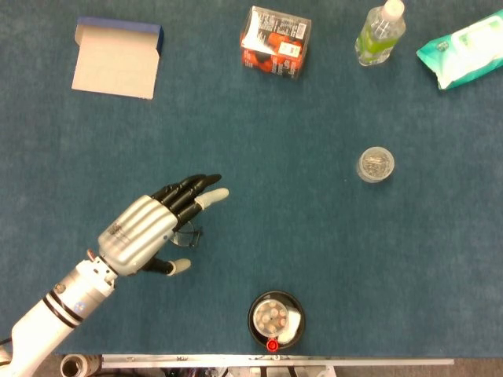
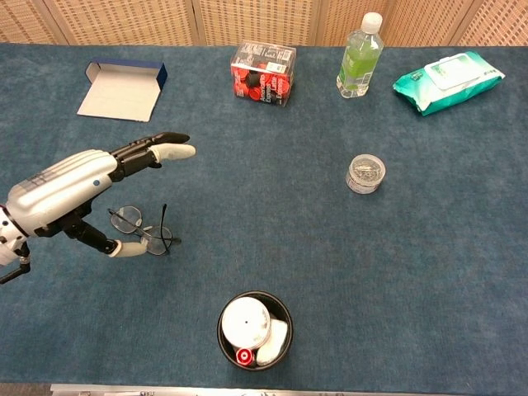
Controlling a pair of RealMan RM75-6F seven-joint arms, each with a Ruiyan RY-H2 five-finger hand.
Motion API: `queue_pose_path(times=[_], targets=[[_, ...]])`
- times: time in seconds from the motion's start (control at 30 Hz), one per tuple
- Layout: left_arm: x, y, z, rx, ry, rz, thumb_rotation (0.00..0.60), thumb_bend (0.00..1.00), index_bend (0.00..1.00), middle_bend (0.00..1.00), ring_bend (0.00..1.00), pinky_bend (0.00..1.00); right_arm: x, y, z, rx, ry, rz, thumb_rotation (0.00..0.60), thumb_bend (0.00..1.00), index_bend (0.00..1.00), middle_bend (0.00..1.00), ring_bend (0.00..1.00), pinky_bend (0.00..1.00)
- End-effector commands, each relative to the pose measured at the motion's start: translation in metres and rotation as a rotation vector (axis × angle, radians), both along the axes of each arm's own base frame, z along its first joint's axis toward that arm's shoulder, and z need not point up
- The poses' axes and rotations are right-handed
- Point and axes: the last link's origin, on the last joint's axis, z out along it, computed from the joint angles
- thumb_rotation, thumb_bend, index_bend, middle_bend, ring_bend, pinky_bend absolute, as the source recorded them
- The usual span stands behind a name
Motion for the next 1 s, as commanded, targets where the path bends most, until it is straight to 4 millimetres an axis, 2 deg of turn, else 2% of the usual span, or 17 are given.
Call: queue_pose_path(times=[0.03,0.5,1.0], targets=[[0.001,0.003,-0.002,0.015,-0.006,0.003,0.600,0.02,0.00,0.00,0.00,0.15,0.000,0.000,0.000,0.001,0.000,-0.001,0.600,0.17,0.46,0.37,0.26,0.23],[0.010,0.005,-0.012,0.046,-0.087,0.033,0.600,0.02,0.00,0.00,0.00,0.15,0.000,0.000,0.000,0.001,-0.003,0.000,0.600,0.17,0.46,0.37,0.26,0.23],[0.006,0.016,-0.028,0.125,-0.018,0.039,0.600,0.02,0.00,0.00,0.00,0.15,-0.001,0.000,0.003,-0.004,-0.009,-0.001,0.600,0.17,0.46,0.37,0.26,0.23]])
